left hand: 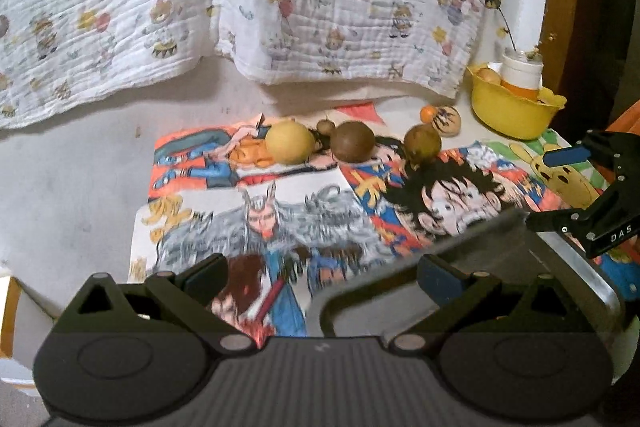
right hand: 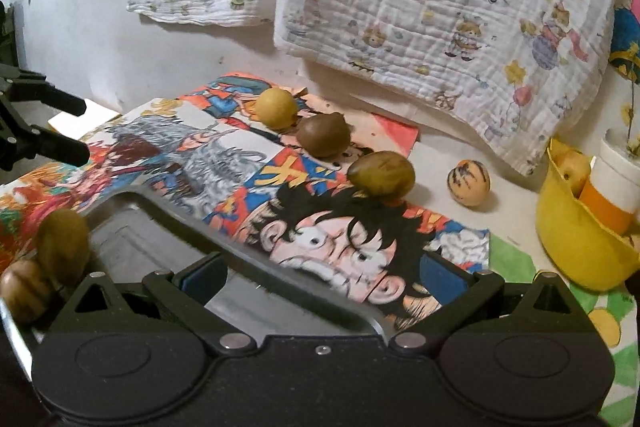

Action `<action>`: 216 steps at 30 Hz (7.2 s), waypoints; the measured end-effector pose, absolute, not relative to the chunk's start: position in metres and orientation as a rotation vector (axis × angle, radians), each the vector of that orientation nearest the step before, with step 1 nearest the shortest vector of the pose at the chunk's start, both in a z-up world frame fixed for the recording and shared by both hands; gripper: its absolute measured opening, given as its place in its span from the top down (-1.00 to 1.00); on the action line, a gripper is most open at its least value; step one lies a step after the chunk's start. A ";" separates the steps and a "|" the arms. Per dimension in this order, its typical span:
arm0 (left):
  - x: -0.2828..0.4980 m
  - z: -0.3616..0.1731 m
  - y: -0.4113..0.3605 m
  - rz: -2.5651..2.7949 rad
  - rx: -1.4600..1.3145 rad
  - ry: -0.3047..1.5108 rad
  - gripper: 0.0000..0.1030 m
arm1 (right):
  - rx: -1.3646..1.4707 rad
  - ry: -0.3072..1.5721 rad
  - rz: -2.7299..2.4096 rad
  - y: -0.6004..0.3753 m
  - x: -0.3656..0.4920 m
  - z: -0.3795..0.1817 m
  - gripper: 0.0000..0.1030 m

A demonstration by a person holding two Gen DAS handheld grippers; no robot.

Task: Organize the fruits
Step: 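Move both tools away from the tray toward the remaining brown fruits, then close left gripper on the brown round fruit while right gripper closes on the striped oval fruit, then carry the brown fruit and the striped fruit over the metal tray with both tools, then open right gripper to drop the striped fruit while left gripper releases the brown fruit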

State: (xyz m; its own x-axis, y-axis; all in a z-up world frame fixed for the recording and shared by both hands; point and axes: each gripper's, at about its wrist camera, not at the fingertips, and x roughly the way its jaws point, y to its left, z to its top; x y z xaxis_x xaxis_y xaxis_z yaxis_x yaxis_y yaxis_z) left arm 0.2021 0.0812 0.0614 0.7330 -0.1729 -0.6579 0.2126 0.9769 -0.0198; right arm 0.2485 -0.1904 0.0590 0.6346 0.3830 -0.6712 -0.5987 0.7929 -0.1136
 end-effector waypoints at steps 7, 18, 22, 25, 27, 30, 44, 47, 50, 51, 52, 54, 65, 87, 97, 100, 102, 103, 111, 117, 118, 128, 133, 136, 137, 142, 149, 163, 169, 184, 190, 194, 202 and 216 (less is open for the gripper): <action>0.251 0.055 0.070 -0.239 0.138 0.721 -0.99 | -0.392 0.682 0.578 -0.183 0.281 0.058 -0.99; 0.314 0.050 0.046 -0.372 0.213 0.658 -0.99 | -0.468 0.656 0.593 -0.170 0.326 0.049 -0.99; 0.338 0.047 0.037 -0.405 0.243 0.647 -0.99 | -0.480 0.664 0.604 -0.166 0.338 0.040 -0.99; 0.357 0.042 0.028 -0.423 0.273 0.650 -0.99 | -0.502 0.662 0.606 -0.162 0.345 0.034 -0.99; 0.368 0.039 0.024 -0.428 0.293 0.648 -0.99 | -0.511 0.661 0.605 -0.159 0.350 0.031 -0.99; 0.382 0.036 0.018 -0.439 0.305 0.648 -0.99 | -0.514 0.670 0.598 -0.155 0.358 0.028 -0.99; 0.401 0.037 0.004 -0.520 0.286 0.589 -0.99 | -0.581 0.648 0.562 -0.160 0.367 0.027 -0.99; 0.400 0.037 -0.003 -0.549 0.285 0.575 -0.99 | -0.583 0.645 0.517 -0.172 0.373 0.030 -0.99; 0.399 0.034 -0.010 -0.587 0.285 0.569 -0.99 | -0.539 0.651 0.451 -0.187 0.381 0.032 -0.99; 0.398 0.032 -0.014 -0.600 0.290 0.567 -0.99 | -0.516 0.654 0.435 -0.192 0.384 0.032 -0.99; 0.397 0.030 -0.017 -0.613 0.300 0.565 -0.99 | -0.477 0.659 0.418 -0.198 0.389 0.032 -0.99; 0.394 0.025 -0.025 -0.636 0.327 0.563 -0.99 | -0.394 0.675 0.397 -0.207 0.396 0.032 -0.99; 0.388 0.006 -0.056 -0.663 0.413 0.534 -0.95 | 0.019 0.734 0.205 -0.234 0.436 0.017 -0.83; 0.416 -0.019 -0.095 -0.631 0.427 0.635 -0.22 | 0.088 0.760 0.097 -0.225 0.475 -0.014 -0.23; 0.424 -0.020 -0.096 -0.614 0.398 0.665 -0.11 | 0.112 0.754 0.101 -0.223 0.482 -0.020 -0.12; 0.423 -0.020 -0.095 -0.607 0.388 0.669 -0.11 | 0.114 0.749 0.102 -0.223 0.481 -0.020 -0.11; 0.422 -0.019 -0.095 -0.601 0.380 0.678 -0.10 | 0.120 0.748 0.102 -0.223 0.480 -0.020 -0.11; 0.421 -0.018 -0.094 -0.600 0.376 0.682 -0.10 | 0.124 0.748 0.101 -0.224 0.479 -0.019 -0.11; 0.409 -0.010 -0.085 -0.579 0.349 0.736 -0.10 | 0.154 0.736 0.140 -0.230 0.464 -0.010 -0.11; 0.392 -0.002 -0.071 -0.578 0.303 0.748 -0.10 | 0.154 0.724 0.190 -0.229 0.446 0.001 -0.11; 0.388 -0.001 -0.069 -0.574 0.305 0.747 -0.10 | 0.152 0.723 0.197 -0.228 0.442 0.002 -0.11; 0.342 0.018 -0.048 -0.565 0.274 0.738 -0.10 | 0.095 0.710 0.311 -0.214 0.388 0.028 -0.11; 0.318 0.026 -0.028 -0.549 0.238 0.741 -0.10 | 0.086 0.707 0.384 -0.206 0.353 0.038 -0.11; 0.303 0.028 -0.014 -0.537 0.203 0.746 -0.10 | 0.085 0.716 0.427 -0.197 0.333 0.039 -0.11; 0.296 0.029 -0.009 -0.531 0.193 0.746 -0.10 | 0.086 0.720 0.439 -0.194 0.328 0.038 -0.11; 0.266 0.034 0.011 -0.497 0.160 0.741 -0.10 | 0.078 0.733 0.507 -0.180 0.292 0.039 -0.11; 0.233 0.034 0.034 -0.434 0.125 0.782 -0.10 | 0.050 0.776 0.588 -0.160 0.253 0.030 -0.11; 0.220 0.018 0.058 -0.334 0.018 0.880 -0.10 | -0.020 0.826 0.637 -0.130 0.230 0.012 -0.11; 0.224 0.015 0.059 -0.312 0.010 0.913 -0.10 | -0.040 0.838 0.632 -0.124 0.229 0.009 -0.11; 0.224 0.009 0.059 -0.288 0.005 0.931 -0.11 | -0.068 0.847 0.637 -0.119 0.228 0.005 -0.11; 0.225 0.009 0.059 -0.282 0.001 0.940 -0.12 | -0.053 0.851 0.643 -0.121 0.228 0.004 -0.12; 0.223 0.011 0.060 -0.285 -0.008 0.937 -0.22 | -0.053 0.853 0.655 -0.123 0.228 0.003 -0.14; 0.209 0.019 0.061 -0.274 -0.012 0.903 -0.64 | -0.045 0.848 0.694 -0.129 0.221 0.003 -0.30; 0.140 0.048 0.078 -0.275 -0.049 0.710 -0.99 | -0.098 0.736 0.766 -0.145 0.179 0.028 -0.88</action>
State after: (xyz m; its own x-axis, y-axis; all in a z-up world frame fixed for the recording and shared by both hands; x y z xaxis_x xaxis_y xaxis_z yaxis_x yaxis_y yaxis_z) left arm 0.1402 0.0782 0.0484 0.7235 -0.2661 -0.6370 0.2329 0.9627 -0.1377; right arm 0.1790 -0.1452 0.0279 0.4868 0.5959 -0.6386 -0.6618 0.7288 0.1756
